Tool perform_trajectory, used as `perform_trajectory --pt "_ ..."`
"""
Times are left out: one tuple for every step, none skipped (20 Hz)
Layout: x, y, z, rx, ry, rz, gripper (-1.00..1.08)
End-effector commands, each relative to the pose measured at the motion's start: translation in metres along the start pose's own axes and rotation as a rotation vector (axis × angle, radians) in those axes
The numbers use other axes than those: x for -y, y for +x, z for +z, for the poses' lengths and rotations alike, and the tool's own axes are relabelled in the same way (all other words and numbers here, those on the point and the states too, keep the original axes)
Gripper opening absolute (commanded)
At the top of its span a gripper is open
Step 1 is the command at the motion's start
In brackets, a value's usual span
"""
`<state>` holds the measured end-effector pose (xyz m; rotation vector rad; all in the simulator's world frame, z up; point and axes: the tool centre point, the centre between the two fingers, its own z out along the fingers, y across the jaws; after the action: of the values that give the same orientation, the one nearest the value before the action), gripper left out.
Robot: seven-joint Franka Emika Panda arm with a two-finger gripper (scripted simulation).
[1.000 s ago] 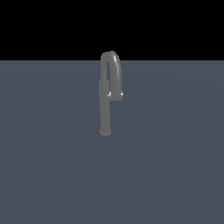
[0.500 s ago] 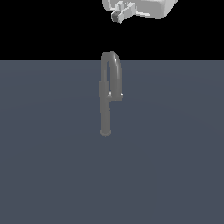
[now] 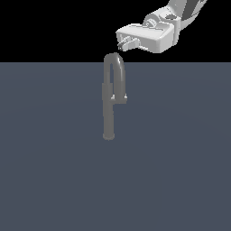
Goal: Turn on the faucet by rotating a designated handle.
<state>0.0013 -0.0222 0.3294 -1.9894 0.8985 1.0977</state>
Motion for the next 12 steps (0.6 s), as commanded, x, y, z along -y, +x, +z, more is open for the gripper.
perform_trajectory --pt "0.002 0.02 0.002 0.063 0.049 0.049 -1.0" --pt "0.003 0.028 0.004 0.088 0.069 0.068 -1.0" --pt "0.004 0.035 0.005 0.113 0.089 0.088 -1.0" --pt "0.004 0.043 0.007 0.137 0.108 0.107 -1.0" --pt "0.004 0.05 0.009 0.16 0.127 0.126 -1.0" --pt "0.004 0.057 0.011 0.183 0.145 0.144 -1.0" --pt "0.005 0.064 0.013 0.205 0.163 0.161 -1.0" --pt "0.005 0.07 0.016 0.226 0.18 0.178 -1.0" --pt "0.005 0.077 0.018 0.246 0.196 0.194 -1.0" --pt "0.004 0.082 0.02 0.265 0.211 0.209 -1.0" --pt "0.004 0.087 0.022 0.282 0.225 0.223 -1.0" --pt "0.004 0.092 0.025 0.299 0.238 0.237 -1.0"
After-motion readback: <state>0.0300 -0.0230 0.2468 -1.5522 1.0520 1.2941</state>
